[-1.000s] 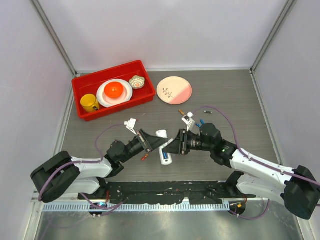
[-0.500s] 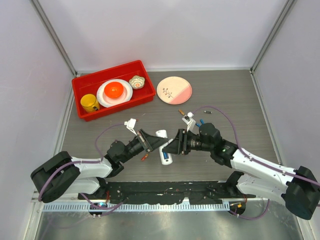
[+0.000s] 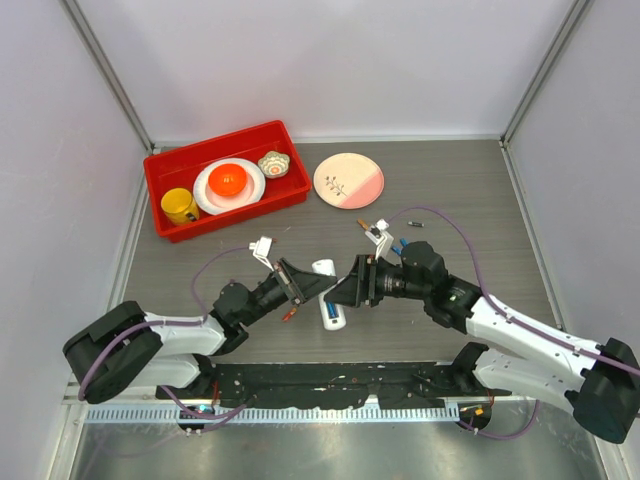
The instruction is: Load the batteries into the remote control
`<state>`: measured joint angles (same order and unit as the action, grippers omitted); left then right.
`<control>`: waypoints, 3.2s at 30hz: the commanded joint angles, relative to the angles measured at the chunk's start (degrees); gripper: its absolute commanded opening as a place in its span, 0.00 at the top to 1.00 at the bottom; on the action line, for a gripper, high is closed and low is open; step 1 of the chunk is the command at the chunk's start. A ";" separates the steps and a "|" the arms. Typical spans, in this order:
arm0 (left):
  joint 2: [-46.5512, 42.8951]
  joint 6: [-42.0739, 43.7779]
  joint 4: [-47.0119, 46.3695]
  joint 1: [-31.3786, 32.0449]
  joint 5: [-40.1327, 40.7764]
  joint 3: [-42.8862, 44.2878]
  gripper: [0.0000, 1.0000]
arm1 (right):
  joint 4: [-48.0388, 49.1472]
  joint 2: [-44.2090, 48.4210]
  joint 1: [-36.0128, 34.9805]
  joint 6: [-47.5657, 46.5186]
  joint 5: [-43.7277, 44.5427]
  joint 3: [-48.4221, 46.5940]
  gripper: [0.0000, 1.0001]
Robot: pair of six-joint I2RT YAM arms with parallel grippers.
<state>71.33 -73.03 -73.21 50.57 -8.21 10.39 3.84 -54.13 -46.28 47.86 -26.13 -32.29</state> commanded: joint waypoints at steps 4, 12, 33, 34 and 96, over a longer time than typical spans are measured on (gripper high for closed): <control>0.74 -0.53 -15.38 0.23 -0.14 2.09 1.00 | -3.47 2.09 0.14 -5.92 -3.14 -4.00 0.31; 0.48 -2.55 -15.38 -0.03 0.03 2.35 1.00 | -14.82 7.36 0.14 -16.04 -1.12 -4.54 0.31; 3.46 -5.80 -15.38 -0.29 -3.83 5.25 1.00 | -10.69 5.70 0.05 -16.74 -2.79 -1.37 0.37; 3.46 -5.89 -15.38 -0.29 -4.01 5.25 1.00 | -10.43 5.61 0.14 -16.48 -2.87 -1.28 0.37; 8.03 -5.27 -15.38 -1.52 -0.23 4.81 1.00 | 14.27 4.21 7.70 6.37 0.03 7.07 0.43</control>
<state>78.91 -77.82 -73.49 48.99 -8.43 13.78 8.71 -49.41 -39.09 50.61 -24.40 -25.69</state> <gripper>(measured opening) 0.303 0.584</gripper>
